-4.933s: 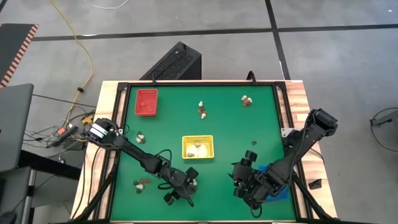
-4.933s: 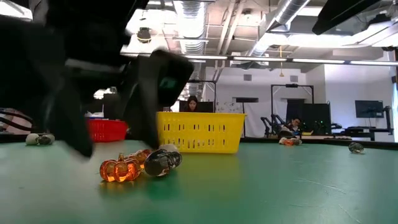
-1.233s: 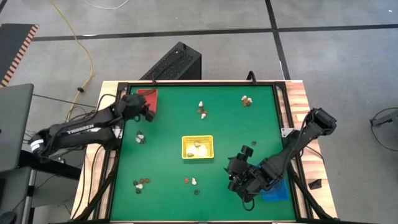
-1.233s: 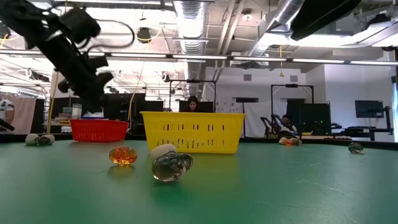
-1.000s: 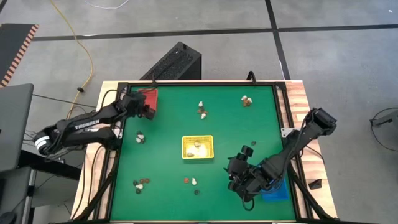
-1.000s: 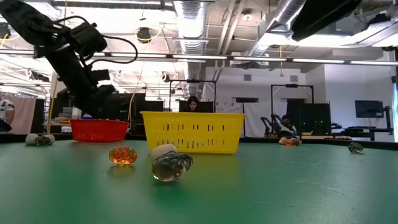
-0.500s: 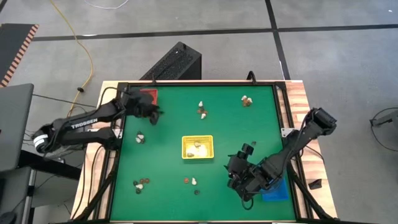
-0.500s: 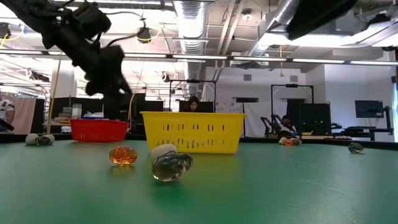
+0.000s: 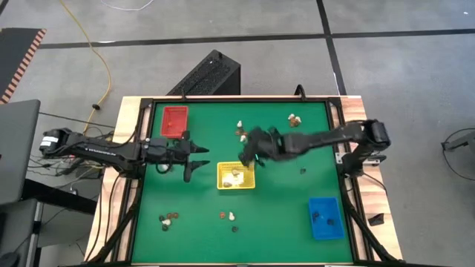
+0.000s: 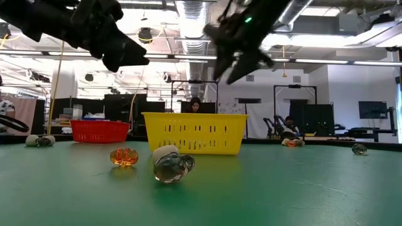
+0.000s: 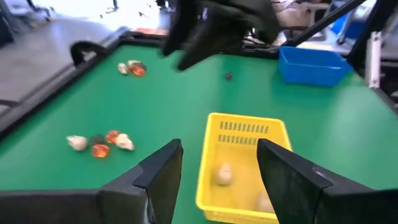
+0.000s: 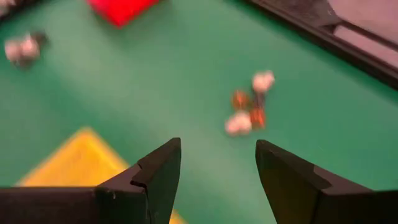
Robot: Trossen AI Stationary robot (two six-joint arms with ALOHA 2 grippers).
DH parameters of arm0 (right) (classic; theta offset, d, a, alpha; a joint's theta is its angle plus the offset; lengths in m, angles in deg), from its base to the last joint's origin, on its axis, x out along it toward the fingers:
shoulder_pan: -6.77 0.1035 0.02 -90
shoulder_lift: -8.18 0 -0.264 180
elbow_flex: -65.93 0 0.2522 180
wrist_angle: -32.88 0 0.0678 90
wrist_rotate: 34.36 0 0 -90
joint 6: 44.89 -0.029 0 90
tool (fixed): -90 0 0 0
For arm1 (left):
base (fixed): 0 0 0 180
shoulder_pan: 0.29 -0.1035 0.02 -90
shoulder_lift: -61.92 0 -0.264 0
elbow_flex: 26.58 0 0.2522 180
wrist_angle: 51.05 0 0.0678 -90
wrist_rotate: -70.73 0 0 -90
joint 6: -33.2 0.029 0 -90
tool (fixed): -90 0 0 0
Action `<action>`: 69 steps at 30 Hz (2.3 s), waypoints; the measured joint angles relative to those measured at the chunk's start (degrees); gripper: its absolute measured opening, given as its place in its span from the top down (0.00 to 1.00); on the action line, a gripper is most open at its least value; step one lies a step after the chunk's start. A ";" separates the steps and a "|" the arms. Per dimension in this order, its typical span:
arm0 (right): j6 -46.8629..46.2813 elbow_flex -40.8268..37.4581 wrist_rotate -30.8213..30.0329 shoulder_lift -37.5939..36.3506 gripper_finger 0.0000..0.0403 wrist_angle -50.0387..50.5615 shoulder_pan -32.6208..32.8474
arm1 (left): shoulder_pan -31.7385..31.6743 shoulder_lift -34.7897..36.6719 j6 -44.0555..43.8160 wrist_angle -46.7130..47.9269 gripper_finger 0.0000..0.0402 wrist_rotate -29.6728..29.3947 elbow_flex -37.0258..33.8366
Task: Sort Halloween decoration
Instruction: Put the white skull toy into the yellow bin
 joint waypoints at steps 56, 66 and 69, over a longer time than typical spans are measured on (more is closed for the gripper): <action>11.41 33.26 19.45 27.78 0.68 19.28 -20.67 | -3.83 0.24 3.03 5.21 0.51 -1.47 0.00; 12.95 28.39 23.55 15.22 0.67 23.31 -3.17 | -3.74 3.38 2.51 9.89 0.51 -1.45 0.00; 10.27 24.42 20.66 14.42 0.67 18.21 3.35 | -3.74 3.76 1.32 10.05 0.51 -1.41 0.00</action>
